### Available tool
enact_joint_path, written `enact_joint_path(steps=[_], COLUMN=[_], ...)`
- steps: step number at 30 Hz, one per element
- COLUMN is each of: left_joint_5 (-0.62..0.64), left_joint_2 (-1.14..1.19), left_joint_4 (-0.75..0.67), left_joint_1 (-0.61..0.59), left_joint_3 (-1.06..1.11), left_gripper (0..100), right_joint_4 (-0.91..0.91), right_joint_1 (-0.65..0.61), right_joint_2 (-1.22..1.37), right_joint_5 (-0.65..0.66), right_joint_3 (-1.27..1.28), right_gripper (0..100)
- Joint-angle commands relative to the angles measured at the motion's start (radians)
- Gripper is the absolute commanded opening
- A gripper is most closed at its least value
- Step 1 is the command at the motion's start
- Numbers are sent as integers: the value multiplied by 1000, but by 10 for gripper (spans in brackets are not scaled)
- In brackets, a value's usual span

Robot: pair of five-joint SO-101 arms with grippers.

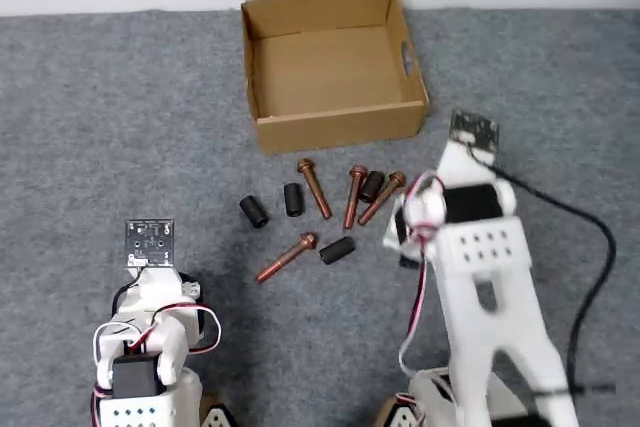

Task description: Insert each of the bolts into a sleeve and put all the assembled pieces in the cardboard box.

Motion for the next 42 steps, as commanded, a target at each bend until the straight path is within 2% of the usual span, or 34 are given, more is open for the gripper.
enact_joint_path(steps=[1,5,9,14,19,25,33,42], left_joint_5=[-2,-2,-3,-5,-3,-3,-6,-12], left_joint_2=[-9,-9,-9,-9,-9,-9,-9,3], left_joint_4=[3,3,3,2,-2,-3,-118,-138], left_joint_1=[-8,-8,-6,-3,101,183,137,126], left_joint_3=[-2,-2,-2,-2,-2,-2,-61,-360], left_gripper=[6,6,6,6,6,6,6,8], right_joint_4=[7,7,7,7,-4,-12,-12,-24], right_joint_1=[85,176,259,305,312,315,346,344], right_joint_2=[-219,-466,-687,-909,-1064,-1107,-1107,-1112], right_joint_5=[23,121,126,126,126,121,121,121], right_joint_3=[101,232,316,411,466,496,505,520], right_gripper=[8,8,8,8,8,8,8,8])
